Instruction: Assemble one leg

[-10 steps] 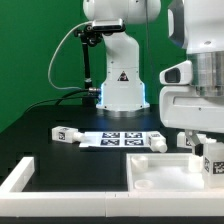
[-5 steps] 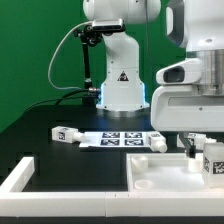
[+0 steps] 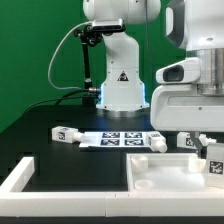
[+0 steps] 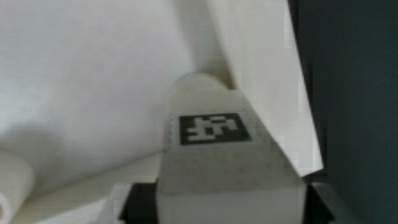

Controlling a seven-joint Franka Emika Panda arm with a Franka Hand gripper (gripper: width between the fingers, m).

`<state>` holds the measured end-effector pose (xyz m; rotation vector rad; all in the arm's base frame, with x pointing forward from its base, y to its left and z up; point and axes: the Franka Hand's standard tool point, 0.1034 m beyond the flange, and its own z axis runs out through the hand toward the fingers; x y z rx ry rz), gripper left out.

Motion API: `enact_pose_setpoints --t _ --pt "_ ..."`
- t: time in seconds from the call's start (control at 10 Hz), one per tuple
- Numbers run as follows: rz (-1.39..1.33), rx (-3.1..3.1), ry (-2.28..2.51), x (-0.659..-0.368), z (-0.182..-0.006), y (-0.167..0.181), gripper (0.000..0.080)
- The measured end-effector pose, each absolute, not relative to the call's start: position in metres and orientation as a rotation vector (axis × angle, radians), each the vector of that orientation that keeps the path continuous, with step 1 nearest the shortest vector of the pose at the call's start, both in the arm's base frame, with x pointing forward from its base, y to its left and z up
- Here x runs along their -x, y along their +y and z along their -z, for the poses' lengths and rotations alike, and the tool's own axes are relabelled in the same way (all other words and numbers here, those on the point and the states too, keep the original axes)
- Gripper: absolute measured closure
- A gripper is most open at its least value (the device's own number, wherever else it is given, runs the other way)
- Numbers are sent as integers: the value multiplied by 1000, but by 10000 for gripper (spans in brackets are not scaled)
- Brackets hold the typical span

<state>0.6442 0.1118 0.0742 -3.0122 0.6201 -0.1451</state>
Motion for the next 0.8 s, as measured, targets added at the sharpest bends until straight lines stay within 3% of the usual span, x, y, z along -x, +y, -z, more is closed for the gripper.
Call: enact_pose_setpoints --t 0.6,0.8 --pt "6 2339 1914 -641 -73 112 509" --pt "-9 2195 2073 -641 -73 113 509"
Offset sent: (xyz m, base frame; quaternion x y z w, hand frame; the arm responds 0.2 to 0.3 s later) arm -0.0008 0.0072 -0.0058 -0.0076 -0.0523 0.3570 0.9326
